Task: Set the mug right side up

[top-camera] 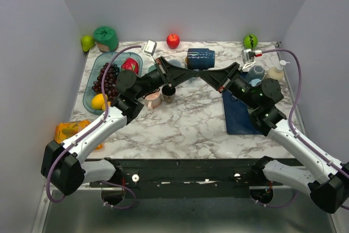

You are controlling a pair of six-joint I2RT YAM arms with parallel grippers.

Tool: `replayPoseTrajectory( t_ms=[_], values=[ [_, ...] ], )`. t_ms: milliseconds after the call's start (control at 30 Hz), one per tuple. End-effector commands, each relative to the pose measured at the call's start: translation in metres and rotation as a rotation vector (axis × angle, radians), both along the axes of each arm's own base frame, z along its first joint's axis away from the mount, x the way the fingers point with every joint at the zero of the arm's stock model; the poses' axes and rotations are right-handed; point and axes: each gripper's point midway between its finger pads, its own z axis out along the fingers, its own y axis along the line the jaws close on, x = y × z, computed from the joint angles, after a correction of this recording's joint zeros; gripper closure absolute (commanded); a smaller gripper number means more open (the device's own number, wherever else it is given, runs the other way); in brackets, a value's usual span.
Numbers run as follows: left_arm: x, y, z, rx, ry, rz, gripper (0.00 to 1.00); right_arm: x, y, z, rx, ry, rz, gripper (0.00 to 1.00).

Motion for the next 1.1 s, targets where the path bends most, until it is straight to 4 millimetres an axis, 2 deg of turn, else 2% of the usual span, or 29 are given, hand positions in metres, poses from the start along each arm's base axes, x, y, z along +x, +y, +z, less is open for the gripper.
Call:
replayPoseTrajectory(
  t_ms=[0, 67, 133, 167, 200, 267, 300, 367, 400, 467, 500, 567, 600, 633, 667, 700, 733, 767, 800, 967, 1000, 1067],
  values=[
    [0.006, 0.001, 0.012, 0.006, -0.078, 0.071, 1.00, -0.009, 0.010, -0.043, -0.135, 0.082, 0.024, 0.99],
    [0.008, 0.002, 0.009, 0.037, -0.088, 0.094, 1.00, -0.005, 0.003, -0.050, -0.168, 0.101, -0.028, 0.93],
    [0.014, 0.001, -0.007, 0.119, -0.083, 0.122, 1.00, 0.003, -0.006, -0.070, -0.209, 0.166, -0.100, 0.72],
    [0.016, 0.003, -0.009, 0.141, -0.089, 0.146, 1.00, 0.002, -0.011, -0.071, -0.210, 0.172, -0.122, 0.60],
    [0.020, 0.003, -0.025, 0.200, -0.049, 0.158, 1.00, 0.006, -0.018, -0.080, -0.229, 0.208, -0.167, 0.46],
    [0.025, 0.006, -0.035, 0.268, -0.071, 0.194, 1.00, 0.005, -0.029, -0.086, -0.241, 0.229, -0.216, 0.37],
    [0.031, 0.009, -0.052, 0.329, -0.030, 0.219, 1.00, 0.008, -0.038, -0.099, -0.276, 0.270, -0.265, 0.31],
    [0.037, 0.011, -0.068, 0.421, -0.044, 0.246, 1.00, 0.008, -0.049, -0.109, -0.304, 0.308, -0.312, 0.28],
    [0.043, 0.016, -0.087, 0.491, -0.005, 0.276, 1.00, 0.011, -0.064, -0.122, -0.341, 0.354, -0.392, 0.26],
    [0.051, 0.018, -0.110, 0.597, -0.011, 0.290, 1.00, 0.012, -0.082, -0.137, -0.375, 0.428, -0.476, 0.25],
    [0.051, 0.021, -0.129, 0.669, 0.027, 0.286, 1.00, 0.007, -0.095, -0.154, -0.440, 0.500, -0.520, 0.25],
    [0.062, 0.023, -0.150, 0.780, 0.029, 0.314, 1.00, 0.010, -0.121, -0.170, -0.501, 0.580, -0.650, 0.24],
    [0.062, 0.028, -0.167, 0.869, 0.028, 0.312, 1.00, 0.003, -0.134, -0.179, -0.575, 0.626, -0.689, 0.24],
    [0.069, 0.033, -0.177, 0.930, 0.020, 0.351, 1.00, 0.007, -0.145, -0.187, -0.637, 0.639, -0.752, 0.24],
    [0.070, 0.027, -0.186, 0.982, 0.011, 0.347, 1.00, 0.008, -0.154, -0.191, -0.706, 0.639, -0.781, 0.24],
    [0.071, 0.031, -0.199, 1.056, -0.008, 0.348, 1.00, 0.003, -0.166, -0.203, -0.792, 0.674, -0.809, 0.23],
    [0.072, 0.029, -0.207, 1.091, -0.014, 0.340, 1.00, 0.006, -0.174, -0.199, -0.830, 0.666, -0.846, 0.23],
    [0.081, 0.033, -0.220, 1.156, -0.007, 0.383, 1.00, 0.010, -0.182, -0.210, -0.911, 0.693, -0.869, 0.23],
    [0.079, 0.030, -0.229, 1.191, -0.015, 0.373, 1.00, 0.008, -0.189, -0.216, -0.965, 0.709, -0.877, 0.22],
    [0.094, 0.029, -0.282, 1.374, 0.032, 0.382, 1.00, 0.016, -0.212, -0.232, -1.097, 0.746, -0.903, 0.21],
    [0.099, 0.033, -0.286, 1.414, 0.037, 0.415, 1.00, 0.018, -0.215, -0.235, -1.114, 0.751, -0.905, 0.21],
    [0.104, 0.025, -0.295, 1.463, 0.011, 0.413, 1.00, 0.019, -0.225, -0.238, -1.145, 0.762, -0.925, 0.21]
  ],
)
